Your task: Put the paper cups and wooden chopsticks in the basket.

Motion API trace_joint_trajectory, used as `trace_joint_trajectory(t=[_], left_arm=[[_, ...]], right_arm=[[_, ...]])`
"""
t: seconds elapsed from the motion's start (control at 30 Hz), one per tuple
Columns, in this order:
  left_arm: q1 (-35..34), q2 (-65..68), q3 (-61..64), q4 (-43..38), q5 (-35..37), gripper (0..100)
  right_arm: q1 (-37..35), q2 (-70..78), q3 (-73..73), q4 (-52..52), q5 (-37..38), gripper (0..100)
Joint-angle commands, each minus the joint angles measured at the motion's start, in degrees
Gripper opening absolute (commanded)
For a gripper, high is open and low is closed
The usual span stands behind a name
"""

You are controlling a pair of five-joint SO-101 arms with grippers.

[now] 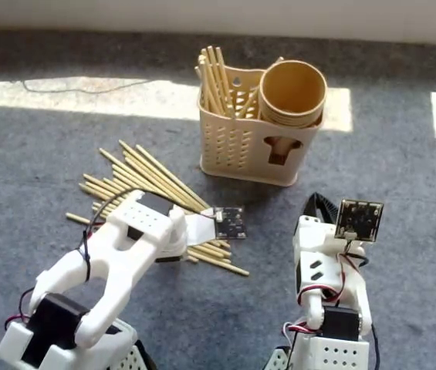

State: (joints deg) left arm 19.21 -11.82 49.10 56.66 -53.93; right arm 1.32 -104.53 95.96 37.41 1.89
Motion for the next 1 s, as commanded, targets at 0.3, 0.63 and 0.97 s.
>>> trace_joint_trajectory(t=[0.3, 0.63, 0.97], left_arm=[[-1.27, 7.60, -4.53, -0.53, -2.81, 10], [-1.01, 13.58, -11.56, 9.85, -2.20, 2], [-1.80, -0.13, -4.09, 11.96, -2.02, 1]], right_arm=[[0.48, -0.66, 5.85, -2.07, 0.62, 0.5], [0.66, -0.66, 5.85, -2.07, 0.62, 0.5], [0.48, -0.66, 5.85, -2.07, 0.62, 0.5]])
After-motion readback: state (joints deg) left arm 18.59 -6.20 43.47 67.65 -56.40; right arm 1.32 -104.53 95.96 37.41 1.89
